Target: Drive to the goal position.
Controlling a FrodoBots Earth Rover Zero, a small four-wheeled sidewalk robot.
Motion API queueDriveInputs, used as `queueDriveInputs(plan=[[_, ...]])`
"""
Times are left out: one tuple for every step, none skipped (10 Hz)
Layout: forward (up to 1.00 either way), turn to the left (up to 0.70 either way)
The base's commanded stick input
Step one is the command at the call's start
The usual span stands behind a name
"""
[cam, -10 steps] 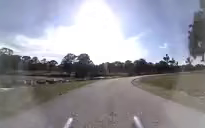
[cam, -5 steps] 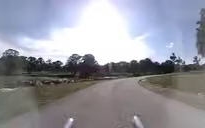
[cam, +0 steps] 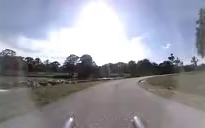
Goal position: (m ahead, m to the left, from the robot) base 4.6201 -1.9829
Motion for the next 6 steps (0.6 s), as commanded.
queueDriveInputs(plan=[[0.7,0.0],[0.7,0.0],[0.7,0.0],[0.7,0.0],[0.7,0.0],[0.7,0.0]])
